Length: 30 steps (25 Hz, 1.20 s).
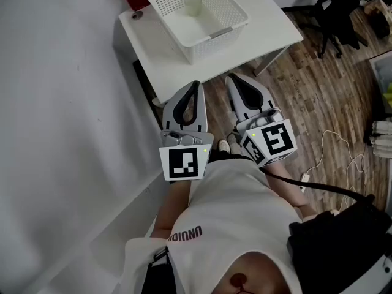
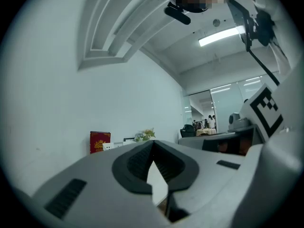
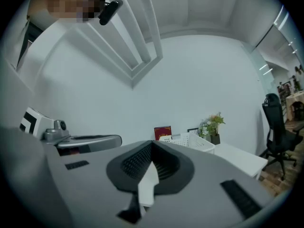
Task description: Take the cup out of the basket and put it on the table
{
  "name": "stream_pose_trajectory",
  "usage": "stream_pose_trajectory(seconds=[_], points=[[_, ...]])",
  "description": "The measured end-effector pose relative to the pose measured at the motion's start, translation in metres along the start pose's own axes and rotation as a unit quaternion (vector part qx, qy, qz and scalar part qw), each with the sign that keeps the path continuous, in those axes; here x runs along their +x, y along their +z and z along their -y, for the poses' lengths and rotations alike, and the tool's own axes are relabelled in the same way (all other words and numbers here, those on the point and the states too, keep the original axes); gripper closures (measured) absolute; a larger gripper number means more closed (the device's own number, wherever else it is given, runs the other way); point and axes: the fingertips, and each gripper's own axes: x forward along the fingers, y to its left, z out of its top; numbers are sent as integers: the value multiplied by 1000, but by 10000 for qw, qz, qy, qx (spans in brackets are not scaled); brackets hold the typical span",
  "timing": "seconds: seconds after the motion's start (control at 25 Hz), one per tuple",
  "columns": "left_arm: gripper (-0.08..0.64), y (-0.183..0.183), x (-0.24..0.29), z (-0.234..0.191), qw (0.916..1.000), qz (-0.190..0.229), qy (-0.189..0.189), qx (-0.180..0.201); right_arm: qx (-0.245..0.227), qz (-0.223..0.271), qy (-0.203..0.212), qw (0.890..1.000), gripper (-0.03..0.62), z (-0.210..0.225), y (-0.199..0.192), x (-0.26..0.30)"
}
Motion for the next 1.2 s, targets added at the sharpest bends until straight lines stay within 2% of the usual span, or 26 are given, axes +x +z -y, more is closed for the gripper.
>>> stream_pose_trajectory(seconds=[0.6,0.96,1.2], points=[[549,-2,-13,-23,9998,-69,103,-145,-273,-53,-189,9994,572,-8,3,5],[549,-12,-15,-40,9995,-65,-14,-317,-414,-33,-629,9972,572,-8,-2,10],[549,-9,-11,-58,9994,5,187,-308,-536,120,-618,9966,572,-5,7,24]])
